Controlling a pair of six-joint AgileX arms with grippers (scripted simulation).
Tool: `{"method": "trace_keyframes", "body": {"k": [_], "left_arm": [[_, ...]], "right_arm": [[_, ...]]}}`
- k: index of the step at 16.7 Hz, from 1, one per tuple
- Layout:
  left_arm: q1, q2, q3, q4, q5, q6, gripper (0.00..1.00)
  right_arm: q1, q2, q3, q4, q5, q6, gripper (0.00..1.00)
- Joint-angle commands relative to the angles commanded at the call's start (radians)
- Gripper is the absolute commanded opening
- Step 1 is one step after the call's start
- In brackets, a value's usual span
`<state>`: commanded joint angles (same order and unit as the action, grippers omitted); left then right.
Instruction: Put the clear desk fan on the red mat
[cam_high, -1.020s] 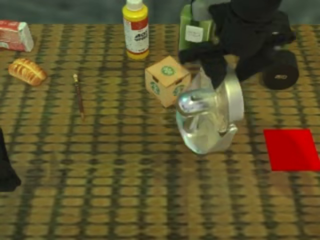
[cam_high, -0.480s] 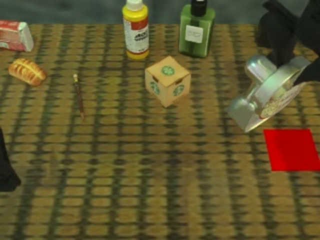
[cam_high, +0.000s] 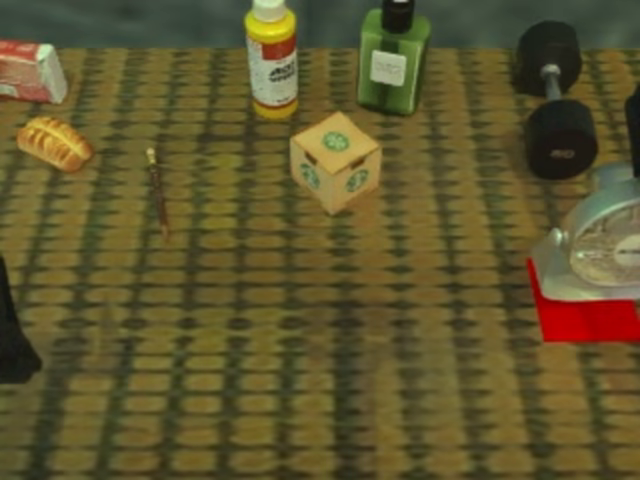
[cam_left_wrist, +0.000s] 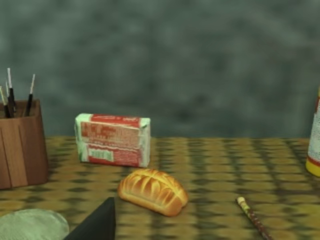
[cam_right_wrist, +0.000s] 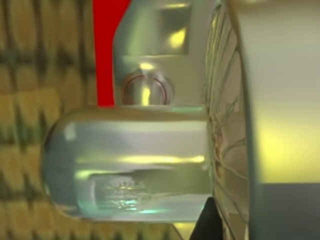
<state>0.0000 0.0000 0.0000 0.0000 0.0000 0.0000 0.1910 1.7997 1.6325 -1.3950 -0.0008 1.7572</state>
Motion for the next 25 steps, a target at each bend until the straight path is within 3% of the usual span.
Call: {"method": "trace_keyframes", "body": {"k": [7,17,25], "left_arm": [[0.000,0.000,0.000,0.000,0.000,0.000,1.00],[0.000,0.000,0.000,0.000,0.000,0.000,1.00],[0.000,0.000,0.000,0.000,0.000,0.000,1.00]], "right_arm": [[0.000,0.003,-0.010,0.004,0.000,0.017,0.00],[-0.005,0.012,-0.129,0.134,0.001,0.017,0.00],[-0.005,0.012,-0.129,0.134,0.001,0.017,0.60]]}}
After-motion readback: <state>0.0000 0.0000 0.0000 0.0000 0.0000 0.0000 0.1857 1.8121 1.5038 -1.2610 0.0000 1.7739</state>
